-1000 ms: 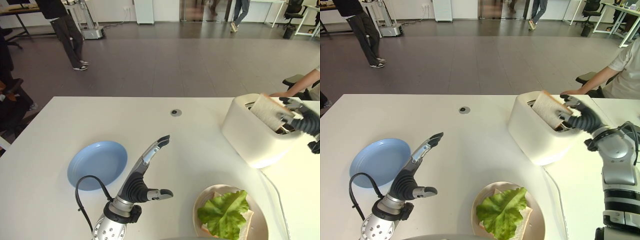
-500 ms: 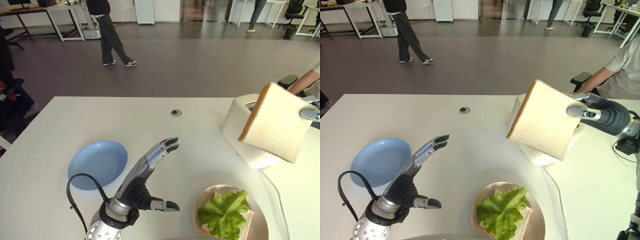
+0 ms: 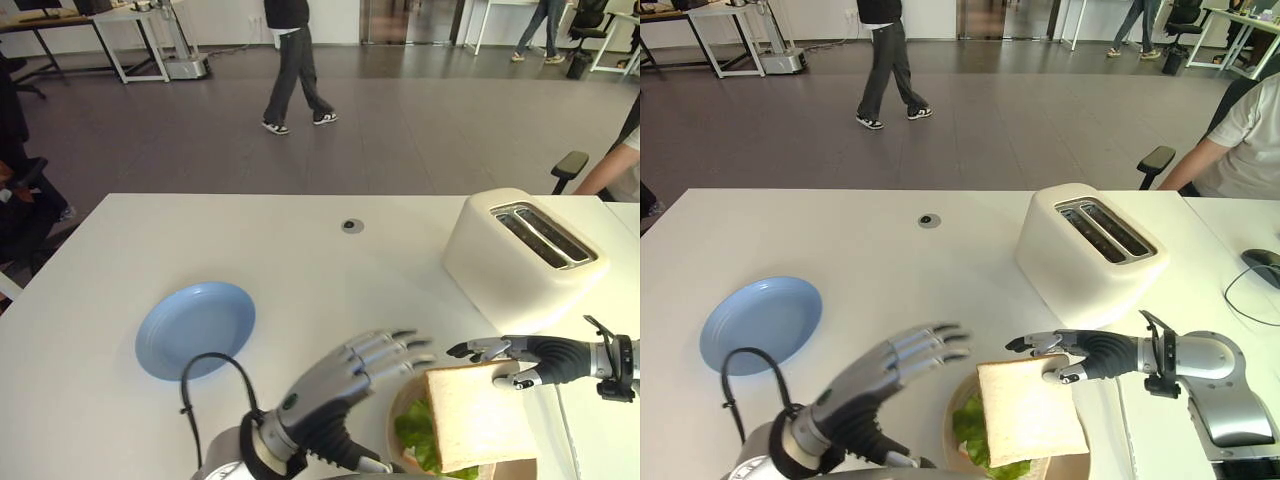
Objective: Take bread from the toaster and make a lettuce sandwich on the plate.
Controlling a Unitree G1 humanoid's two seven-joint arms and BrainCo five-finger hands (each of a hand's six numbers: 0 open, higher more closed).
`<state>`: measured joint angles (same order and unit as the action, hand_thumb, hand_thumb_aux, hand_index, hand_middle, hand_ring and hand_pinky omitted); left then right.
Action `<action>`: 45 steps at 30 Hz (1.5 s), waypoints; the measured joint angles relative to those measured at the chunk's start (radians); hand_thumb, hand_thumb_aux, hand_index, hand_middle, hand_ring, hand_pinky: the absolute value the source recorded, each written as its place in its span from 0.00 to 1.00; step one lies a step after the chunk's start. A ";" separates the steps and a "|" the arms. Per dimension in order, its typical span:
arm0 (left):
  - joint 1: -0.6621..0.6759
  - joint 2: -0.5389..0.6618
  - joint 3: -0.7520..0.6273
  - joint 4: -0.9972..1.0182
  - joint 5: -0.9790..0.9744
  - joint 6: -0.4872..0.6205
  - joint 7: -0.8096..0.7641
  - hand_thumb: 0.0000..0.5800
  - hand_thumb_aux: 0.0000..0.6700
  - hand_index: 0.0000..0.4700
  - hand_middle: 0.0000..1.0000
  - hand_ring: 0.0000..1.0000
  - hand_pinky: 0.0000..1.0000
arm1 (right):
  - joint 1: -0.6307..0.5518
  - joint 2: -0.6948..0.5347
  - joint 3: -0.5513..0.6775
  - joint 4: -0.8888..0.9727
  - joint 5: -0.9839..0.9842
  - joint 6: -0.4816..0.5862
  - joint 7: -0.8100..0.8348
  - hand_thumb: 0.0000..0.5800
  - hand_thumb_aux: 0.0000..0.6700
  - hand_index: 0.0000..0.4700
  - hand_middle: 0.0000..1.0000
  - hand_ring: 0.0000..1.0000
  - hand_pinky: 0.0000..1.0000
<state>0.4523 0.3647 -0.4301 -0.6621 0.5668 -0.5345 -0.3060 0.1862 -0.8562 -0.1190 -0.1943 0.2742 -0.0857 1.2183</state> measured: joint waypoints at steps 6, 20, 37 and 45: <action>-0.064 -0.006 -0.113 0.099 0.121 0.014 -0.038 0.00 0.00 0.00 0.00 0.00 0.00 | 0.008 0.021 0.035 0.007 -0.043 0.022 -0.082 1.00 1.00 1.00 0.00 0.00 0.00; -0.093 -0.014 -0.136 0.052 0.209 0.040 0.036 0.00 0.00 0.00 0.00 0.00 0.00 | 0.082 0.011 -0.121 -0.075 0.237 0.320 -0.073 1.00 1.00 1.00 0.00 0.00 0.00; -0.117 -0.005 -0.188 0.104 0.258 0.075 0.018 0.00 0.00 0.00 0.00 0.00 0.00 | 0.201 0.039 -0.011 -0.099 -0.021 0.171 -0.222 1.00 1.00 1.00 0.00 0.00 0.00; -0.117 0.034 -0.218 0.137 0.300 0.139 -0.051 0.00 0.00 0.00 0.00 0.00 0.00 | 0.165 0.037 0.020 -0.071 -0.068 0.117 -0.231 1.00 1.00 1.00 0.00 0.00 0.00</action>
<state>0.3355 0.3986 -0.6481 -0.5251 0.8663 -0.3954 -0.3572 0.3514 -0.8187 -0.0988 -0.2651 0.2057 0.0314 0.9872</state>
